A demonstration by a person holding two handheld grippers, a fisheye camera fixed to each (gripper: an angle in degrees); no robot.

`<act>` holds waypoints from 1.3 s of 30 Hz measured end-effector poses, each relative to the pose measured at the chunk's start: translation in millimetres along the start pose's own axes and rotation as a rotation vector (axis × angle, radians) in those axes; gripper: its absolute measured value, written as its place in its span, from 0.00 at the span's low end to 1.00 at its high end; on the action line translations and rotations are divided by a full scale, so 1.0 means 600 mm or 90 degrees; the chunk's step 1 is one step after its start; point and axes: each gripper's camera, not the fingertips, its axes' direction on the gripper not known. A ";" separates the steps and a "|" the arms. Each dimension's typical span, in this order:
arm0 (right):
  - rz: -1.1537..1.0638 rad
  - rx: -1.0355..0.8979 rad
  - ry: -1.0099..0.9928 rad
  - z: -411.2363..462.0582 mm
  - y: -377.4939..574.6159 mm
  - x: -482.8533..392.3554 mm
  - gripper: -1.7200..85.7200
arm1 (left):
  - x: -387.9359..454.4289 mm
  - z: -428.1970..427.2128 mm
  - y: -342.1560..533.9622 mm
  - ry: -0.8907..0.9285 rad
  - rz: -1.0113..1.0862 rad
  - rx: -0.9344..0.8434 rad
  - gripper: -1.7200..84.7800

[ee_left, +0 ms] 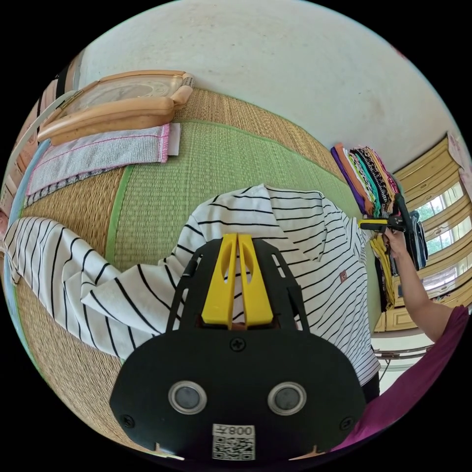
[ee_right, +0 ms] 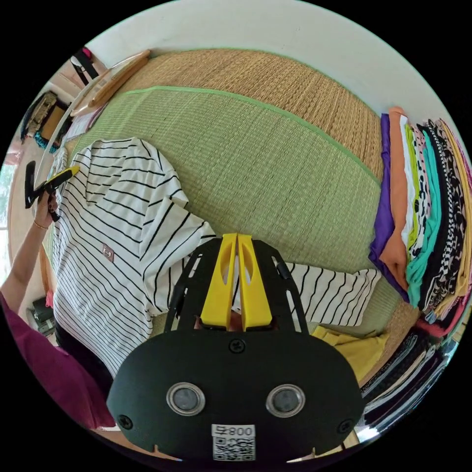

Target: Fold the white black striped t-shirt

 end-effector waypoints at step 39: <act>0.061 0.182 -0.026 0.052 0.077 -0.146 0.02 | -0.028 -0.169 0.026 -0.036 0.026 0.048 0.02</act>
